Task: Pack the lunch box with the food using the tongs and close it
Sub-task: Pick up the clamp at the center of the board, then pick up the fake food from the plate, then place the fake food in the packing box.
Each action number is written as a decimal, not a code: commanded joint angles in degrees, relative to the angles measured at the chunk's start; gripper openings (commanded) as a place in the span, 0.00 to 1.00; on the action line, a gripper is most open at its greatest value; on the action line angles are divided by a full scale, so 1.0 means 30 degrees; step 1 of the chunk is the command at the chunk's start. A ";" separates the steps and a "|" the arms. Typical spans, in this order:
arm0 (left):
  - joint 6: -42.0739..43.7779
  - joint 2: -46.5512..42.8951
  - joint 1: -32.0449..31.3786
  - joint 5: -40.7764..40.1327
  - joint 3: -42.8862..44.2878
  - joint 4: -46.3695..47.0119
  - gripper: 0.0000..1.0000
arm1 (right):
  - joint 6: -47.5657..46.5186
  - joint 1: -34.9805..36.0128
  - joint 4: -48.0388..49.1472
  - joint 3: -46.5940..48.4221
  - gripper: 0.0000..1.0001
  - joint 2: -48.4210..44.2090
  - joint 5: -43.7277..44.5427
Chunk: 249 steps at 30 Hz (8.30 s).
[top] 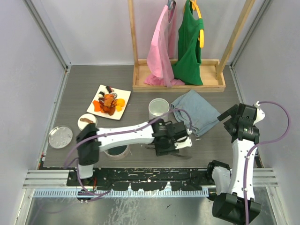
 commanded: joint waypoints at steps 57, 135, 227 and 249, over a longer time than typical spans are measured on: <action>-0.8083 -1.4532 1.6569 -0.0717 -0.4221 -0.1329 0.47 | -0.4011 0.4665 -0.1918 0.1994 0.98 0.1004 -1.1411; -0.6032 -0.6413 1.8707 0.0042 -0.3498 0.0150 0.47 | -0.4341 0.5653 -0.1627 0.3102 0.99 0.1286 -1.0024; -0.8366 -1.0288 1.0943 0.4174 0.0899 -0.0417 0.25 | -0.4391 0.5712 -0.1580 0.2886 0.99 0.0707 -0.9258; -0.8542 -0.8589 0.9892 0.2851 0.1064 -0.0124 0.32 | -0.4362 0.5800 -0.1336 0.2722 0.99 0.0770 -0.9265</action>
